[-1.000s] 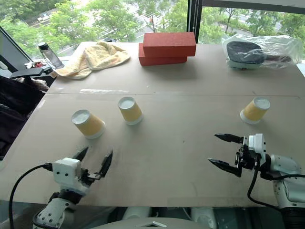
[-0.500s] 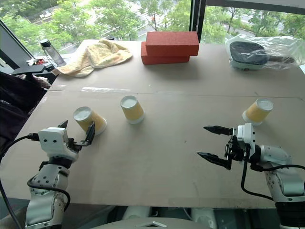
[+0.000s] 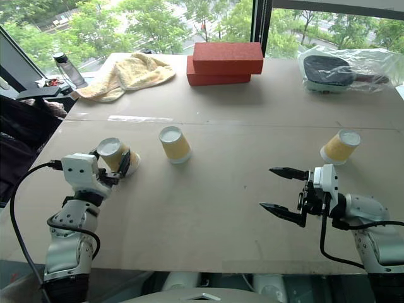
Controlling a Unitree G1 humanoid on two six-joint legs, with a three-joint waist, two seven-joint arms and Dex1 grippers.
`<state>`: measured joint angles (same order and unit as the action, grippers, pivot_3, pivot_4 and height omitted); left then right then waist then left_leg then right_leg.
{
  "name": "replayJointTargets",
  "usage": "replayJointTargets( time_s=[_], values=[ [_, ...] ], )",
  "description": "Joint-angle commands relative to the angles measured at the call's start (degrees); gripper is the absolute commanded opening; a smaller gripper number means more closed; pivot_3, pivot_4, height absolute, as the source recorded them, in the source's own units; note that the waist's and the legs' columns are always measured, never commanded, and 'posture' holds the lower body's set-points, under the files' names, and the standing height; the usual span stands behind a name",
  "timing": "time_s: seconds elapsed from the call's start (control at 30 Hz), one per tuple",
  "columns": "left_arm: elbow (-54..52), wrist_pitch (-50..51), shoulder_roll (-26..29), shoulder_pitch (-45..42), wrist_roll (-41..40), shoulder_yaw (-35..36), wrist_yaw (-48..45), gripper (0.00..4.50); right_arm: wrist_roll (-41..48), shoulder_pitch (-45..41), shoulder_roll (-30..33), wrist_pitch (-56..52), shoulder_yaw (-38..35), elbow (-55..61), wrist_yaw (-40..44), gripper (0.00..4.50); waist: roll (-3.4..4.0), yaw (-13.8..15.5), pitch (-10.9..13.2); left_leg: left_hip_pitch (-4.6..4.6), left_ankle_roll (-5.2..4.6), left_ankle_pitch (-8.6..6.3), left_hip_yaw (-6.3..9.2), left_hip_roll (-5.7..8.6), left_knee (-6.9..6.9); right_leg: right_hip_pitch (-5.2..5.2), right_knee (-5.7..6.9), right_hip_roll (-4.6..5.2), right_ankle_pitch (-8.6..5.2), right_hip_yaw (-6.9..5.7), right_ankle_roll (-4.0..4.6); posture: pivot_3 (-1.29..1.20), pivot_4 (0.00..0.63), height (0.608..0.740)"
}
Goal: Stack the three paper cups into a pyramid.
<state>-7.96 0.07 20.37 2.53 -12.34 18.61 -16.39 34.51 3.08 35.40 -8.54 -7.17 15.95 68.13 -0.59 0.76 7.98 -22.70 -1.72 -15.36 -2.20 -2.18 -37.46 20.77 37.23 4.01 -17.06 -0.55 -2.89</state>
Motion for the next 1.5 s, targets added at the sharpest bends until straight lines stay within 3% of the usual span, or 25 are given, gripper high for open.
replayJointTargets(
  time_s=[0.03, 0.27, 0.47, 0.67, 0.93, 1.2, 1.27, 1.37, 1.5],
  values=[
    [-0.52, -1.32, 0.23, -0.55, -0.37, 1.07, 0.33, 2.32, 1.49, -0.84, 0.23, 0.10, -0.92, 1.92, -0.27, 4.50, 0.00, -0.03, 0.00, 0.00, 0.00, 0.00, 0.00, 0.00, -0.02, 0.00, 0.02, 0.00, 0.00, 0.00, 0.00, 0.00, 0.150, 0.730],
    [-5.28, 0.67, 1.93, -1.48, -3.41, 0.99, -2.09, 2.32, 2.68, -1.99, -0.47, 0.23, -1.53, 1.09, -0.50, 4.50, -0.03, -0.03, 0.01, 0.02, 0.00, 0.00, 0.00, 0.00, -0.06, 0.01, 0.13, -0.02, 0.00, 0.00, 0.00, 0.00, 0.150, 0.730],
    [-9.77, 8.88, 8.00, -10.30, -11.60, -2.29, -10.78, 2.32, 4.02, -2.22, -0.40, 0.24, -2.64, 0.68, -0.89, 4.50, -0.12, 0.18, 0.07, 0.01, 0.09, 0.05, 0.13, 0.02, -0.13, 0.00, 0.24, -0.02, -0.01, -0.12, 0.00, 0.00, 0.150, 0.730],
    [-10.02, 16.44, 10.45, -23.04, -16.66, -14.58, -24.30, 2.32, 6.10, -0.21, -0.56, 0.23, -5.30, 1.12, -1.87, 4.50, -0.12, 0.07, 0.08, 0.01, 0.14, 0.08, 0.06, 0.06, -0.15, 0.01, 0.27, -0.38, -0.02, -0.13, -0.02, 0.00, 0.150, 0.730],
    [2.60, 15.09, 2.54, -32.58, -11.55, -31.43, -36.51, 2.32, 5.59, 4.63, -0.35, 2.40, -9.86, 1.73, -2.36, 4.50, -0.08, -0.19, 0.08, 0.05, 0.28, 0.17, -0.09, 0.04, -0.32, 0.03, 0.35, -0.75, -0.03, 0.10, -0.04, 0.00, 0.150, 0.730],
    [19.06, 3.18, -3.70, -33.86, -3.76, -35.58, -40.99, 2.32, 5.11, 7.86, -1.67, 4.32, -10.51, 3.27, -3.73, 4.50, -0.07, -0.05, 0.13, 0.03, 0.08, 0.06, -0.10, -0.04, -0.50, 0.17, 0.58, -0.99, -0.04, 0.23, -0.02, 0.00, 0.150, 0.730],
    [20.85, 0.51, -3.97, -33.83, -2.48, -35.70, -41.86, 3.33, 5.12, 7.79, -1.68, 4.44, -10.64, 3.23, -3.96, 4.50, -0.06, 0.03, 0.13, 0.00, 0.08, 0.06, -0.10, -0.04, -0.56, 0.17, 0.58, -0.98, -0.04, 0.23, -0.02, 0.00, 0.150, 0.730],
    [20.94, -3.79, -4.63, -33.67, -1.83, -34.49, -41.94, 4.37, 5.22, 7.42, -1.09, 4.47, -10.85, 2.66, -3.66, 4.50, -0.07, 0.05, 0.13, -0.01, 0.07, 0.05, -0.09, -0.05, -0.60, 0.16, 0.60, -0.96, -0.04, 0.23, -0.02, 0.00, 0.150, 0.730],
    [13.98, -4.56, -5.38, -33.42, -4.56, -30.62, -39.65, 4.37, 5.32, 6.55, -0.15, 4.29, -10.91, 1.44, -2.70, 4.50, -0.07, 0.04, 0.15, -0.05, 0.07, 0.05, -0.06, -0.10, -0.63, 0.16, 0.60, -0.93, -0.04, 0.21, -0.02, 0.00, 0.150, 0.730]
  ],
)
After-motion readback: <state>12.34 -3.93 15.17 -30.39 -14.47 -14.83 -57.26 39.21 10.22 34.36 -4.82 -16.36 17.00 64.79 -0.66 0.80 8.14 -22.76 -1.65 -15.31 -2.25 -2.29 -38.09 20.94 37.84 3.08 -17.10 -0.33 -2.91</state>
